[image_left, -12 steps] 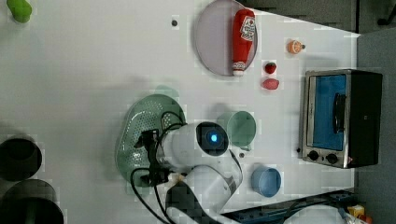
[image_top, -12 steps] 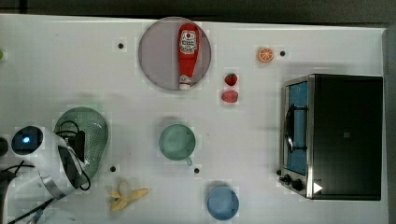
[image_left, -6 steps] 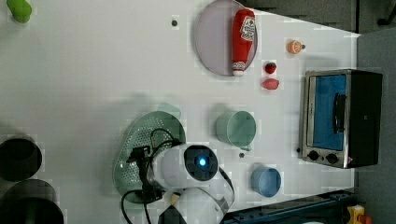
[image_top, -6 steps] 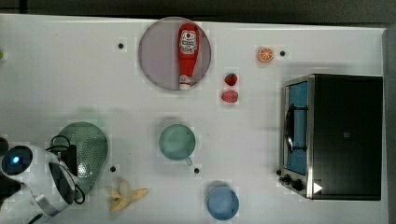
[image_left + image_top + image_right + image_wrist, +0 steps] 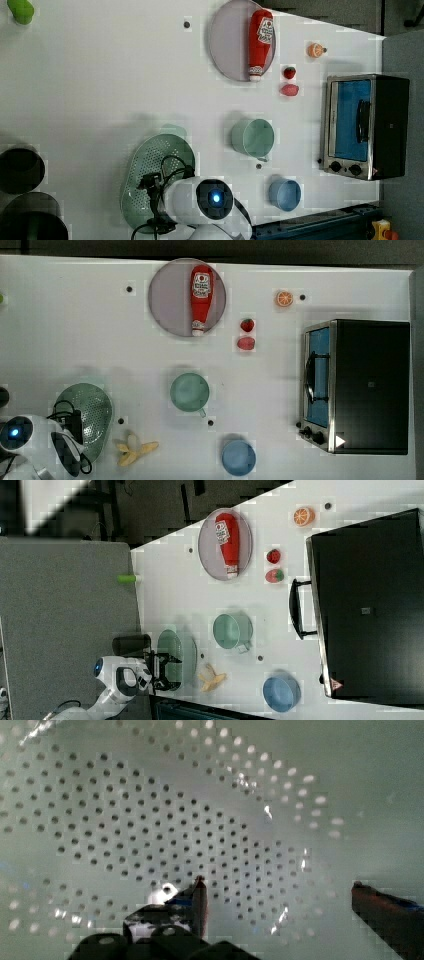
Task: Drag strainer backwards.
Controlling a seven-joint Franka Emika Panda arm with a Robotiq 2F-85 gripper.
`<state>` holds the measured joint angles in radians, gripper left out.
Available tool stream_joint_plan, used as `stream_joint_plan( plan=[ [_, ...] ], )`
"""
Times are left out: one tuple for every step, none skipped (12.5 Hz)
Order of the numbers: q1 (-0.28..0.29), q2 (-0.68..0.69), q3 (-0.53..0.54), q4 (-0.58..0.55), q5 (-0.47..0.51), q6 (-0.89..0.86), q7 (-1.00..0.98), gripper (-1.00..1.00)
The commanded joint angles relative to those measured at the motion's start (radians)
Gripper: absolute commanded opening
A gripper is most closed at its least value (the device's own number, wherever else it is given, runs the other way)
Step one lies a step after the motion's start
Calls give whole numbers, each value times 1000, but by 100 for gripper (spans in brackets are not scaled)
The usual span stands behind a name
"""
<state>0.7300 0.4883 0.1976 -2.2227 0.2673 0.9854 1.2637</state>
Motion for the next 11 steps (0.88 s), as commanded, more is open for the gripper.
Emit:
stream_joint_plan(
  plan=[
    [3, -94, -59, 29, 0, 32, 59, 100],
    [-1, -134, -88, 36, 0, 27, 48, 100],
    [-7, -176, -121, 47, 0, 22, 10, 100],
    [-15, -219, -157, 59, 0, -2, -41, 100],
    [-24, -263, -199, 72, 0, -34, -89, 100],
    [-33, -304, -248, 88, 0, -72, -137, 100],
    [-42, -340, -304, 110, 0, -114, -204, 100],
    [-53, -370, -365, 136, 0, -166, -297, 100],
    [-64, -395, -428, 166, -1, -226, -403, 100],
    [-75, -411, -496, 200, -2, -284, -515, 100],
    [-85, -421, -563, 239, -6, -341, -637, 100]
  ],
)
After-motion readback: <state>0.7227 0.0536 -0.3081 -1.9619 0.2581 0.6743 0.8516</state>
